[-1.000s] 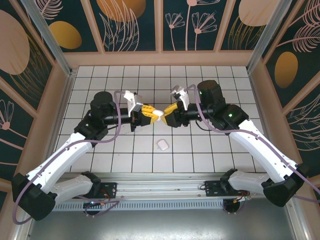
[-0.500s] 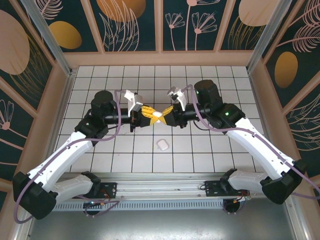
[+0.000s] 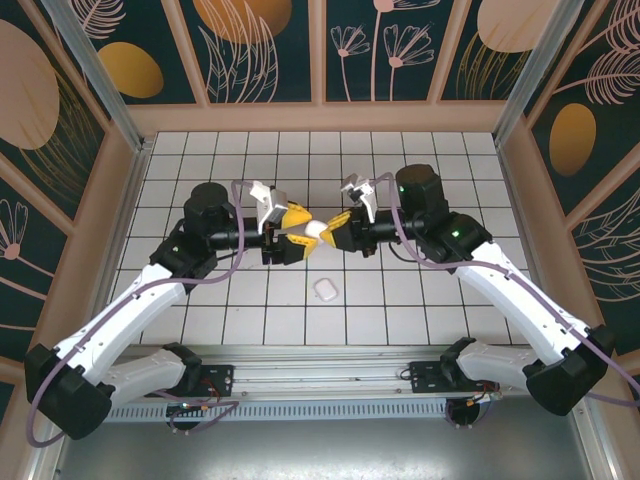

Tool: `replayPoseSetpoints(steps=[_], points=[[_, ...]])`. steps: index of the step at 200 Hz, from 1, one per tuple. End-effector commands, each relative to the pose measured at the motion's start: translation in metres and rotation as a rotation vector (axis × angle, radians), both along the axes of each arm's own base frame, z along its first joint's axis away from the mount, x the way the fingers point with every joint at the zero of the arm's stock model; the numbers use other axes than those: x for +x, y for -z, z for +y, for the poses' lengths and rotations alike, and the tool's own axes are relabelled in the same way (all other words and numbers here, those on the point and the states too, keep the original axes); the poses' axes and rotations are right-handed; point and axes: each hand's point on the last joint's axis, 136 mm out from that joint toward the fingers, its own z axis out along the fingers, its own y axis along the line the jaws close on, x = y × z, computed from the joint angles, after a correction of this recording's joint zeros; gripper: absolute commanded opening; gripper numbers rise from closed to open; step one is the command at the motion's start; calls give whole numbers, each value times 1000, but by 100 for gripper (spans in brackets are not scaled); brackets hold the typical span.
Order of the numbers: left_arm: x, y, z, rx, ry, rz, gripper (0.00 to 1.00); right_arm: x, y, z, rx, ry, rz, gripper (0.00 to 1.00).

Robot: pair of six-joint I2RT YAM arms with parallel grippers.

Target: Insert the wireless bluetooth earbuds into the charging case

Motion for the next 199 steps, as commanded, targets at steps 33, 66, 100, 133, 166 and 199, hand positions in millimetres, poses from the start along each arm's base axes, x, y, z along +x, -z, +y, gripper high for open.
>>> replayPoseSetpoints(steps=[33,66,100,133,166,199], points=[[-2,-9,20,3,-109,-95,66,-7,-15,-8,27,-33,-91,4],[-8,1,19,23,-69,-131,64,-13,-14,-6,6,-73,-133,6],[-18,12,12,44,30,-100,65,-17,-14,-2,-6,-96,-162,6],[-23,11,4,12,111,-53,60,-21,-14,1,0,-116,-164,6],[-24,11,-1,3,150,-27,52,-22,-14,3,3,-125,-160,6],[-24,7,-2,-12,153,-29,52,-23,-12,5,-1,-132,-158,6]])
